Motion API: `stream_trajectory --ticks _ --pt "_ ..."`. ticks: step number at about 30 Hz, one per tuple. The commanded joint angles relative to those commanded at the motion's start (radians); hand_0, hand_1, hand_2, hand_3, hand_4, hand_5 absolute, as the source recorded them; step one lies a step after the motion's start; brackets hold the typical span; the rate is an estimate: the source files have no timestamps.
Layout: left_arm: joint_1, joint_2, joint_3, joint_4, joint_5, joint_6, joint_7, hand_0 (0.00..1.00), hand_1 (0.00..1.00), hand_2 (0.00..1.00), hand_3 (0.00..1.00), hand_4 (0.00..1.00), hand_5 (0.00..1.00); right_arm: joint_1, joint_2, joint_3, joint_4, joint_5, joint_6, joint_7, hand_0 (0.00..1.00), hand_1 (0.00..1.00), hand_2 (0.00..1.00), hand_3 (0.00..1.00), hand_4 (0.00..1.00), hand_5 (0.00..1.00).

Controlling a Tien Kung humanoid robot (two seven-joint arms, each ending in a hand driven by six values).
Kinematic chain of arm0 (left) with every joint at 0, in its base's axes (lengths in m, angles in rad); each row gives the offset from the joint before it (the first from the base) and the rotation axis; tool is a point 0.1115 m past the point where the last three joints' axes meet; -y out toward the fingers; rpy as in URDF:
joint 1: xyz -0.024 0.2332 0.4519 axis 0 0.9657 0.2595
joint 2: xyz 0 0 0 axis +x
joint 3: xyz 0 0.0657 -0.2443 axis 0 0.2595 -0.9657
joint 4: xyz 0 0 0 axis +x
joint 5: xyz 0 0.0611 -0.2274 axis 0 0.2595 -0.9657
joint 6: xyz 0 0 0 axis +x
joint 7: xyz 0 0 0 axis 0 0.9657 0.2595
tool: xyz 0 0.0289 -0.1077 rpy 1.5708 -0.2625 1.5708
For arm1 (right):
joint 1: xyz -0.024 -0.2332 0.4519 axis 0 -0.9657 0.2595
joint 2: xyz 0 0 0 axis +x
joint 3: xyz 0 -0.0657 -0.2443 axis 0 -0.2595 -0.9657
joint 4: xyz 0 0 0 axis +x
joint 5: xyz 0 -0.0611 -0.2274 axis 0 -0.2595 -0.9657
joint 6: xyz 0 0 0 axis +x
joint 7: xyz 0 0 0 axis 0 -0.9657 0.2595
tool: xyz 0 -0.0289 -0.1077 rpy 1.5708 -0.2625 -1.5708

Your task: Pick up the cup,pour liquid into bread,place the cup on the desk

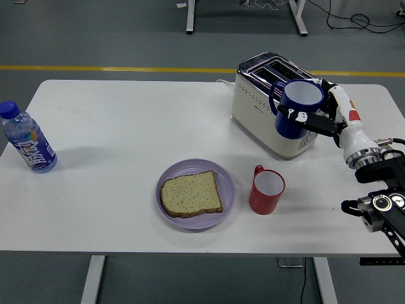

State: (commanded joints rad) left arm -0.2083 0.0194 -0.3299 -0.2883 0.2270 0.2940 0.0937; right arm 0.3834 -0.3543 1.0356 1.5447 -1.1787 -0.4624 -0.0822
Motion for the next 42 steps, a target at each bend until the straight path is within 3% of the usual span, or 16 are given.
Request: stream_trajectory --ticks 8,24,32,42 --pt "0.0 -0.001 -0.004 0.0 0.006 -0.001 0.002 0.681 0.687 0.696 0.544 0.255 0.998 -0.088 -0.021 0.096 -0.012 0.013 0.002 0.061 0.306 0.23 0.389 0.387 0.778 0.109" --pt "0.0 -0.005 -0.022 0.0 0.039 -0.003 0.014 0.68 0.686 0.696 0.545 0.254 0.998 -0.282 -0.014 0.179 -0.096 0.073 -0.051 0.287 0.326 0.238 0.393 0.389 0.777 0.115" --pt "0.005 -0.009 -0.038 0.0 0.065 -0.004 0.024 0.681 0.685 0.695 0.544 0.253 0.998 -0.302 0.006 0.153 -0.151 0.062 -0.067 0.376 0.352 0.245 0.4 0.4 0.776 0.117" --pt "0.009 -0.009 -0.047 -0.001 0.084 -0.006 0.029 0.68 0.685 0.694 0.544 0.253 0.998 -0.314 0.04 0.11 -0.205 0.057 -0.06 0.4 0.351 0.246 0.399 0.399 0.775 0.118"
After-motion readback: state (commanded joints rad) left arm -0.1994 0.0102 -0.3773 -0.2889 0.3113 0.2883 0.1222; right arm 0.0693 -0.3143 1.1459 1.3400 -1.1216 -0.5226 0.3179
